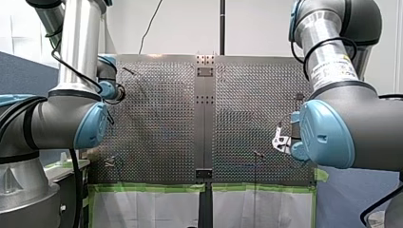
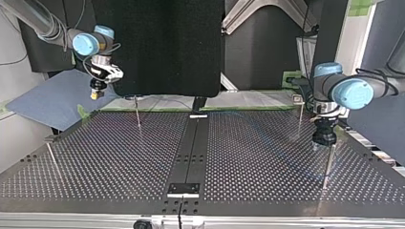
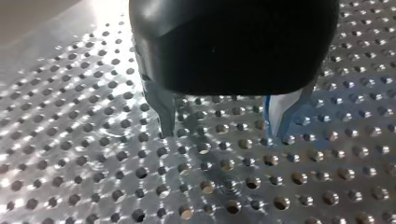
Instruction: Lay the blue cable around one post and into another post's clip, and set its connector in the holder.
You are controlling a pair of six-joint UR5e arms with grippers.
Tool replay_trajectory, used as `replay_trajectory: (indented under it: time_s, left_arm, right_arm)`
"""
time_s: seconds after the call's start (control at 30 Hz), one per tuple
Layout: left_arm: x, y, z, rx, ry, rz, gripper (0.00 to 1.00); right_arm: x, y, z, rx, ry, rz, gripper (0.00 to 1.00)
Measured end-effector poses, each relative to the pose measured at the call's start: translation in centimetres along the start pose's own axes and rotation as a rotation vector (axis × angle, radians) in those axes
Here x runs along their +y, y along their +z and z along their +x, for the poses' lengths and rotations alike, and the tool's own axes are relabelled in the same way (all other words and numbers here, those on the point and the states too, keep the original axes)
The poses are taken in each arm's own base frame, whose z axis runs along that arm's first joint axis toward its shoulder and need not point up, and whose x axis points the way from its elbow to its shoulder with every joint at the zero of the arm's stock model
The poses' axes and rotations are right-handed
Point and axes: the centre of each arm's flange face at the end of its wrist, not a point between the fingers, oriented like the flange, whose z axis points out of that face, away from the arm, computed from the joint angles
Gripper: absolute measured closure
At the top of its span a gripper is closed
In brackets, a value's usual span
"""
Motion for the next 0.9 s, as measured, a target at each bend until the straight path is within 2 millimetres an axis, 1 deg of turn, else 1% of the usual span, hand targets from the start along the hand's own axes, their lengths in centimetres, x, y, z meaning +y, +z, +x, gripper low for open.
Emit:
replay_trajectory:
  time_s: [0.07, 0.2, 0.37, 0.6, 0.9]
  left_arm:
    - [0.1, 0.0, -0.1, -0.009, -0.016, -0.007, 0.00]
    - [0.4, -0.1, -0.1, -0.017, -0.054, -0.029, 0.00]
    - [-0.1, -0.4, 0.6, 0.012, -0.083, -0.025, 0.00]
    - [-0.7, -1.2, 1.6, 0.070, -0.047, -0.039, 0.00]
    - [-0.4, -2.2, 1.5, 0.101, 0.029, -0.104, 0.00]
  right_arm:
    - [-0.1, 0.1, 0.4, 0.007, 0.001, 0.002, 1.00]
    - [-0.1, 0.1, 0.7, 0.007, 0.001, 0.001, 1.00]
    - [0.0, 0.0, 0.7, 0.002, 0.000, -0.001, 1.00]
    - [-0.1, 0.0, 0.7, 0.001, 0.000, 0.000, 1.00]
    - [-0.1, 0.0, 0.6, 0.000, 0.001, 0.001, 1.00]
